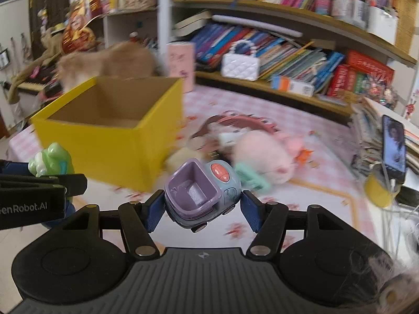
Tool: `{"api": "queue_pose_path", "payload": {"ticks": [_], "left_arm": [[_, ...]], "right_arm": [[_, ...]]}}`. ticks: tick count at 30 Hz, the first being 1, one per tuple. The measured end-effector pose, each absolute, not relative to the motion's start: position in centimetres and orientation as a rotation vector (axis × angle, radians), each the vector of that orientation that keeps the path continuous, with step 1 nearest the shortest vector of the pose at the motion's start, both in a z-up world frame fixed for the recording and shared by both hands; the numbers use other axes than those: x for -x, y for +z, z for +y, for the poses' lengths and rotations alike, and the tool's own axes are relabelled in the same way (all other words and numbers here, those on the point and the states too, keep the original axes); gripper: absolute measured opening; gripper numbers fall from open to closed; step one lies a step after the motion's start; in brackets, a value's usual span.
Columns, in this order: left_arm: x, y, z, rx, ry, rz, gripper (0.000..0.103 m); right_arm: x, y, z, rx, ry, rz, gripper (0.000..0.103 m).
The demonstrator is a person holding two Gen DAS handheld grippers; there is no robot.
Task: Organize objects
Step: 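Carry the frog and the car over the yellow box with both grippers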
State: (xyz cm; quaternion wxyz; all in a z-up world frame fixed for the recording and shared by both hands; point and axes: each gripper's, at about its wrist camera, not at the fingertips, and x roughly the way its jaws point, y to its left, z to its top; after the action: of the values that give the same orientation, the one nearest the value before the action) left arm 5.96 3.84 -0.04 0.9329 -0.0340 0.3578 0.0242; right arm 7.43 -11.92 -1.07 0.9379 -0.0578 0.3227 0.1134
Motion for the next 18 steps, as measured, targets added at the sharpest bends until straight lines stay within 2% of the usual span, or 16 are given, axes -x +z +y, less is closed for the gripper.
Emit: {"api": "queue_pose_path", "payload": {"ticks": [9,18], "left_arm": [[-2.4,-0.9,10.2,0.063,0.023,0.748,0.057],[-0.7,-0.4,13.5,0.054,-0.006,0.711,0.057]], "right_arm": [[-2.1,-2.0,-4.4,0.152,0.241,0.664,0.060],[0.2,-1.8,-0.5,0.158,0.230,0.657,0.060]]}}
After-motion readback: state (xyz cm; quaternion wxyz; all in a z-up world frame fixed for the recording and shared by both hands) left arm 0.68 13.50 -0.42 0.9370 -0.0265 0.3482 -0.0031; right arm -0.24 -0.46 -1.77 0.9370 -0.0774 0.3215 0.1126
